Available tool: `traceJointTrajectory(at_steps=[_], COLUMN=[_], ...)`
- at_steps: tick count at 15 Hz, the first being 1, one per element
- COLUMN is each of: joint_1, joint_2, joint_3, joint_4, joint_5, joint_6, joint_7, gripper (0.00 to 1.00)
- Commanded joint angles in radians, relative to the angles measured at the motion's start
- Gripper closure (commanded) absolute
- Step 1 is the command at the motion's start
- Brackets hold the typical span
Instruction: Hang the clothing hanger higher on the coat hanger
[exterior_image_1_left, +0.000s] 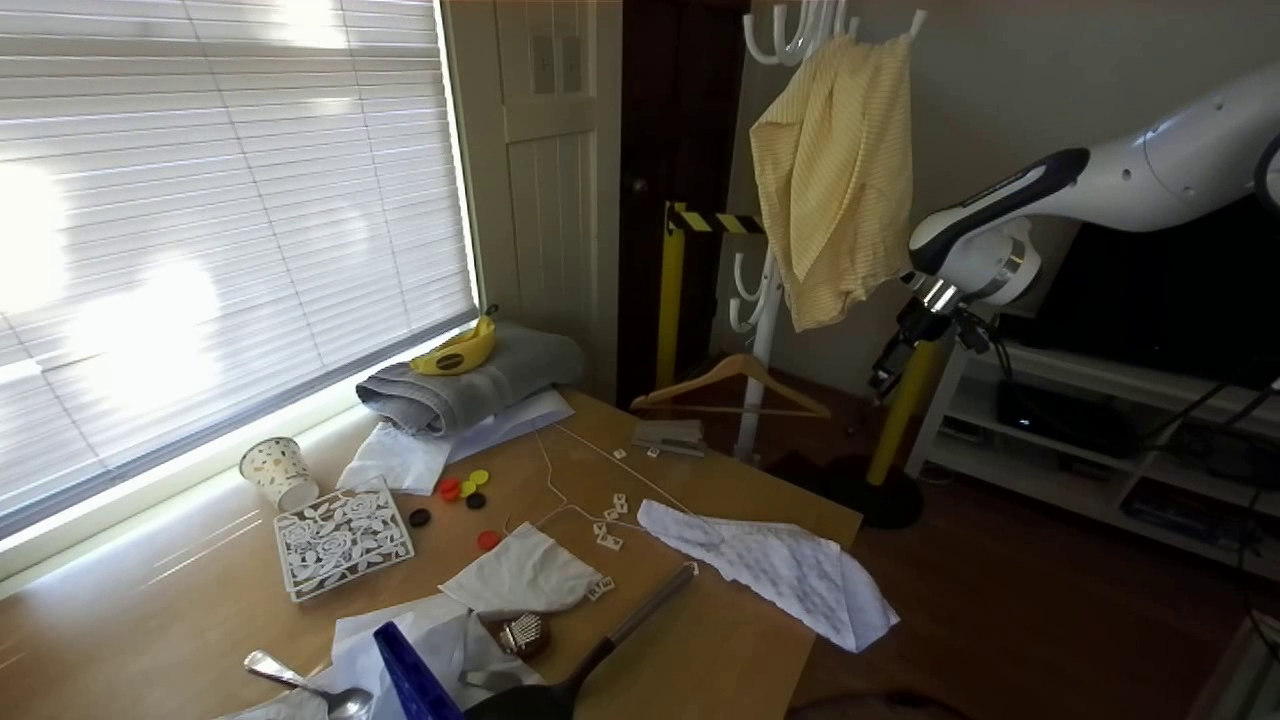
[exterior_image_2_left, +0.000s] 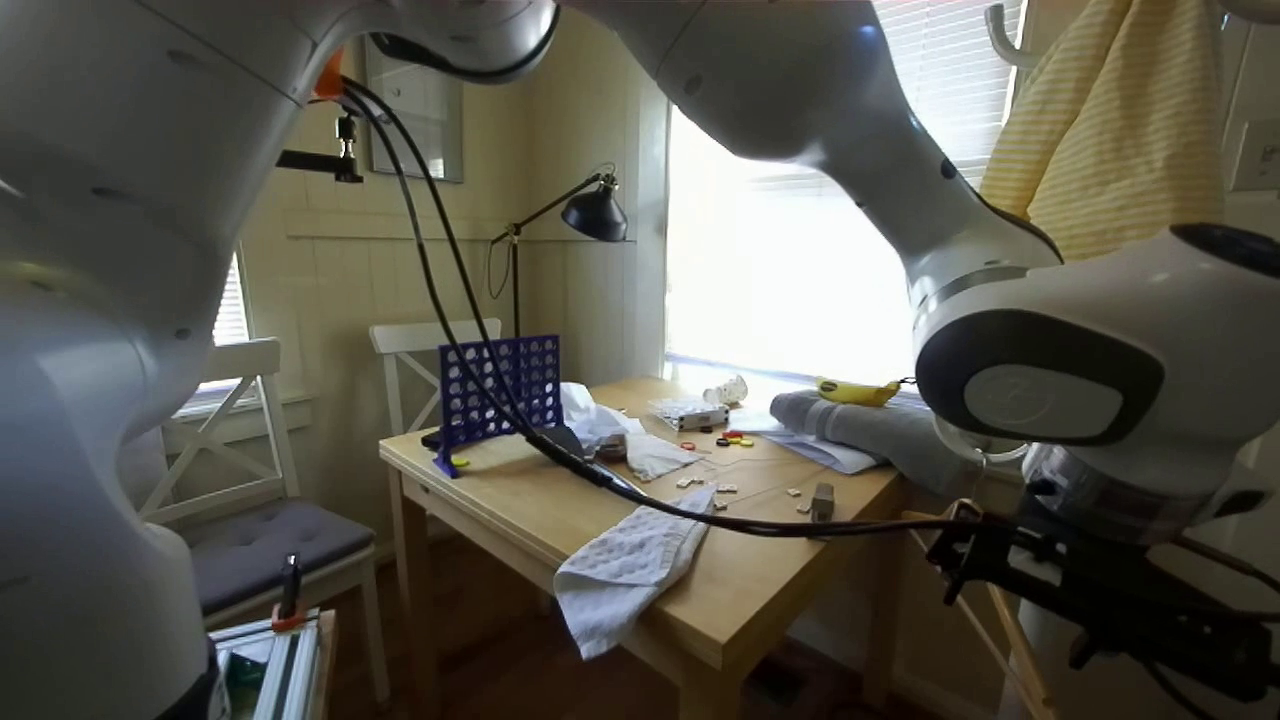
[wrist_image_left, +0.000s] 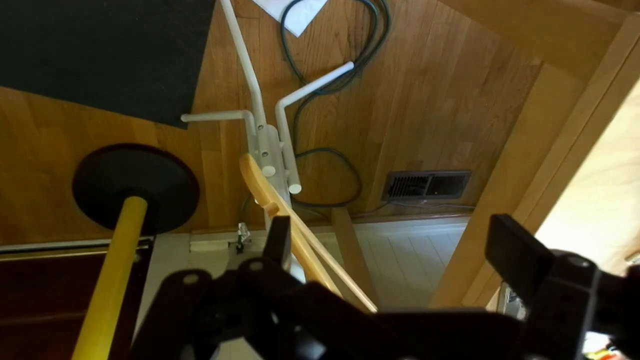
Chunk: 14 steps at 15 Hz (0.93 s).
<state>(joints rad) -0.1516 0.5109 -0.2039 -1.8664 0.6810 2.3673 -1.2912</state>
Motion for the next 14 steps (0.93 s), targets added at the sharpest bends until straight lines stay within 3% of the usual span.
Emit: traceJointTrajectory(at_steps=[1,5,9,11,14], joint_1=[-0.169,-0.291,-0.303,-0.278,-0.235], joint_2=[0.014,0.088,0.197,0.256,0.309], joint_3=[0.166,0.228,0.192,0.174,0.165], joint_4=[0.049,0.165,0.281,0.327,0.348], joint_5=[0.080,0.204,0.200,0.175,0.201], joint_6=[-0.012,-0.185,-0.362,-0.357,-0.193], joint_7=[-0.186,-0.359,-0.348,-0.283,-0.177], gripper=[0.00,0.00,0.00,0.00,0.03])
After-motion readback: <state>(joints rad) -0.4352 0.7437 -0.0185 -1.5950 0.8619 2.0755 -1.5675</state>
